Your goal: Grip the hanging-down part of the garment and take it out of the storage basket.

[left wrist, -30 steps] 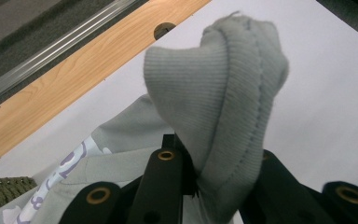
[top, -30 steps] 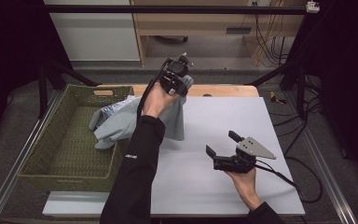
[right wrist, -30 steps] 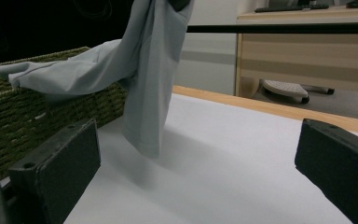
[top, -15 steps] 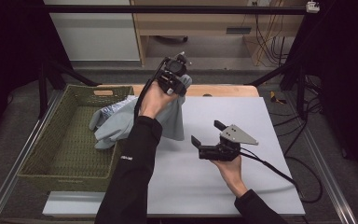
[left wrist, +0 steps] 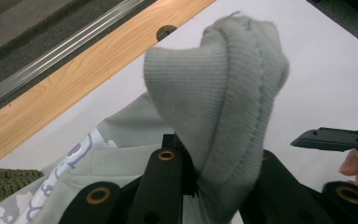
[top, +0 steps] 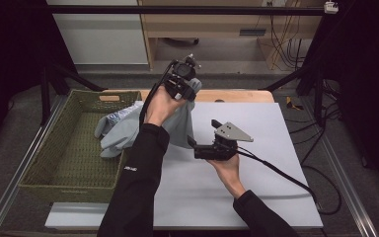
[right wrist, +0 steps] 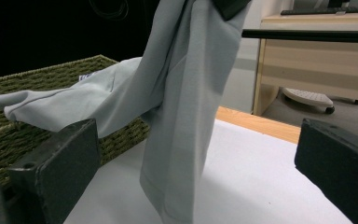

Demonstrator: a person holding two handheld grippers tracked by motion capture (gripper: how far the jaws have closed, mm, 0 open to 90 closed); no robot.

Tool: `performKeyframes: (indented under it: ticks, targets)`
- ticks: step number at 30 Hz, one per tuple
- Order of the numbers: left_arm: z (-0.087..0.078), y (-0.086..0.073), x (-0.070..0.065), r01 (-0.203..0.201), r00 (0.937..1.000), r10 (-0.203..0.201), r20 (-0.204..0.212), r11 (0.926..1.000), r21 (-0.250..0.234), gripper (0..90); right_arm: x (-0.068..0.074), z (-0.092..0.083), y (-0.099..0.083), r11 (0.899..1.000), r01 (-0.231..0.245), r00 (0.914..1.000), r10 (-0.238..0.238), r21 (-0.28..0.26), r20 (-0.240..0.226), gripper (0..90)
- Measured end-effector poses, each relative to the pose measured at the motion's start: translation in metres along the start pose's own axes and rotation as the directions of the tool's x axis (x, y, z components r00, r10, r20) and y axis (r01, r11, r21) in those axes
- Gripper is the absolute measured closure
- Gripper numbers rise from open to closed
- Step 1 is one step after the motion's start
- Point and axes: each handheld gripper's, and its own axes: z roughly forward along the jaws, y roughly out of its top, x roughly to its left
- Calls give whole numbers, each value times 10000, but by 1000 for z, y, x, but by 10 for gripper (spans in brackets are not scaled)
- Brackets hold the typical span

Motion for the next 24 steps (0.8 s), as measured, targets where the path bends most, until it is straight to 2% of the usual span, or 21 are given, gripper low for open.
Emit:
performKeyframes:
  ticks: [8, 16, 18, 21, 22, 23, 24]
  targets:
    - [-1, -1, 4, 95, 10000, -94, 24, 9999, -65, 812, 0, 20, 1, 9999, 117, 9999, -118, 72, 121, 5]
    - [2, 0, 5, 98, 9999, -98, 19, 9999, 32, 812, 11, 38, 1, 9999, -14, 10000, 13, 142, 90, 7]
    - [3, 0, 4, 75, 10000, -75, -11, 9999, 99, 812, 14, 49, 1, 9999, 87, 10000, -87, 138, 6, 8]
    - [4, 0, 4, 69, 10000, -68, -37, 9998, 165, 812, 17, 54, 2, 9999, 22, 10000, -21, 118, -45, 10]
    - [4, 0, 4, 71, 10000, -70, -34, 9998, 189, 812, 18, 61, 1, 9997, 211, 9998, -211, 125, -45, 12]
    - [4, 0, 3, 66, 10000, -65, -40, 9998, 181, 812, 20, 64, 1, 9998, 10, 10000, -9, 200, -46, 16]
    - [4, 0, 4, 72, 10000, -71, -26, 9998, 185, 812, 19, 66, 1, 9999, 48, 9999, -47, 152, -90, 19]
